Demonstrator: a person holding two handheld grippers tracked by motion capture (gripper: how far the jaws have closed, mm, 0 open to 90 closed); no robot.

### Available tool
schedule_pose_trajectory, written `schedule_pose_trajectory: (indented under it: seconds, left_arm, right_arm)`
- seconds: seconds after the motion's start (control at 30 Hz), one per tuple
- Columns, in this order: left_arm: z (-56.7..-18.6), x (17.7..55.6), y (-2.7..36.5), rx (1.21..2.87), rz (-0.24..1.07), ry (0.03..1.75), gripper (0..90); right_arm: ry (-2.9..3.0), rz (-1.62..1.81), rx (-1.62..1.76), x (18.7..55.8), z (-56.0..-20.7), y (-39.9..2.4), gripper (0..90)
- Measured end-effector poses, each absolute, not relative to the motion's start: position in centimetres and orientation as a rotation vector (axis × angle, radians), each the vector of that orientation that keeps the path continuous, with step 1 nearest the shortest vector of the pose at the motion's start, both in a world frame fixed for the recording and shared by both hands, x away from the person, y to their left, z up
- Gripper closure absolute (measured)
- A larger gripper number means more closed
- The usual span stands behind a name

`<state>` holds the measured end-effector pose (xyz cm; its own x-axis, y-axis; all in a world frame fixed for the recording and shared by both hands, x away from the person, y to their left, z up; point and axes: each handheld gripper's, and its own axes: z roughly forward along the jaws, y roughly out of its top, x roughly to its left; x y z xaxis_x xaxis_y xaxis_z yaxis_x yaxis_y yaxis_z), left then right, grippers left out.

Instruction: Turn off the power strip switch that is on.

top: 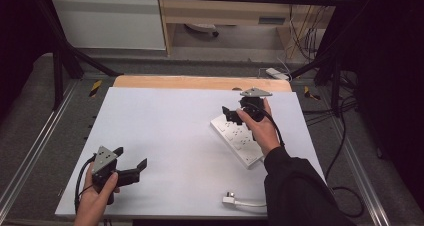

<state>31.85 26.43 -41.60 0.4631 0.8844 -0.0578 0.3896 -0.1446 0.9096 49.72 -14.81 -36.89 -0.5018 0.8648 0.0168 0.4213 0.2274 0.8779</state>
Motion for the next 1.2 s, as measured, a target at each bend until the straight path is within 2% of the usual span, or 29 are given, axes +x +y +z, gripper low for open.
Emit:
schedule_pose_trajectory:
  seconds: [0.37, 1.2]
  left_arm:
    - [-41.6, 31.8, 26.4, 1.738, 0.63, 1.096, 5.4]
    - [-41.7, 31.8, 26.3, 1.751, 0.633, 1.096, 5.3]
  right_arm:
    - [1.966, 1.243, 1.135, 49.1, -35.9, -16.5, 3.2]
    - [1.811, 1.353, 1.161, 46.1, -34.0, -22.3, 3.3]
